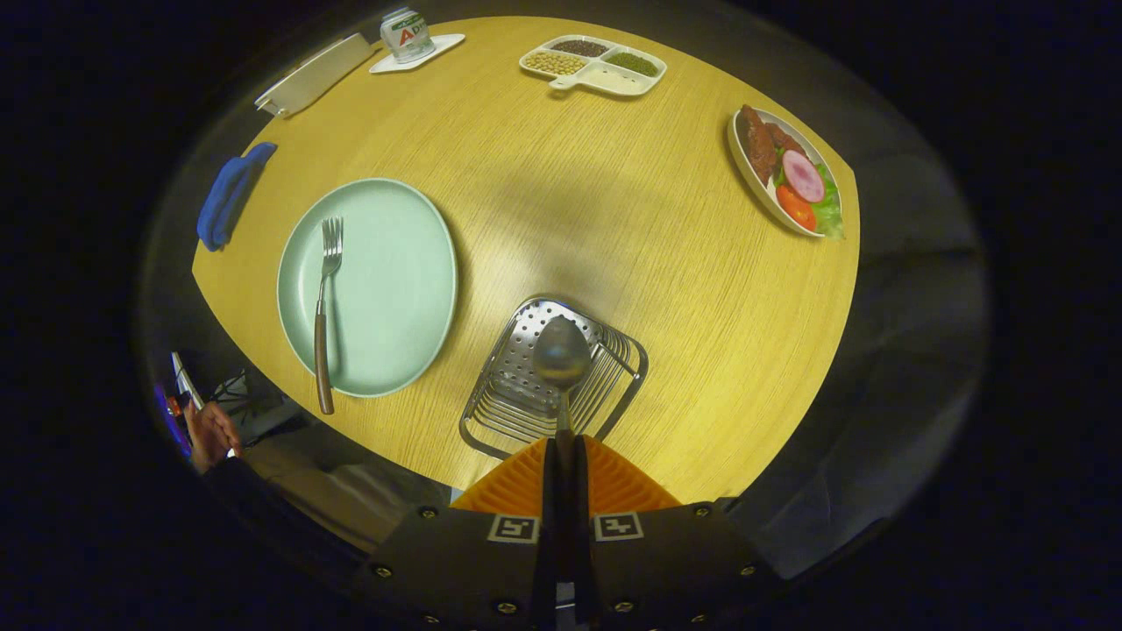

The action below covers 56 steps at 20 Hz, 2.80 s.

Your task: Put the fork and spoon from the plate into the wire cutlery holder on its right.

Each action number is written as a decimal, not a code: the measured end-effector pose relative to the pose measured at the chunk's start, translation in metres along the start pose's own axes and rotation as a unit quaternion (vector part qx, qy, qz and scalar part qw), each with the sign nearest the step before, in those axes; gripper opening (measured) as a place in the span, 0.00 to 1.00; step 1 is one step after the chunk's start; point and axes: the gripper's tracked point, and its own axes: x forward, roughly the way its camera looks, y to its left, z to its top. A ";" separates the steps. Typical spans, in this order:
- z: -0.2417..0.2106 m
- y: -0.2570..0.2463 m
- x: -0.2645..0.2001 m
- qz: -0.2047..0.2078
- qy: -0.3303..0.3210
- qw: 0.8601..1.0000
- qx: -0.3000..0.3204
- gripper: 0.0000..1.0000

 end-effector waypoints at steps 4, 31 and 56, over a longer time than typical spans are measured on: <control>0.000 -0.002 -0.001 0.002 0.003 1.000 0.011 0.12; 0.003 0.167 -0.060 0.068 -0.201 0.976 0.043 0.57; 0.042 0.206 0.060 0.069 -0.137 0.988 0.020 0.56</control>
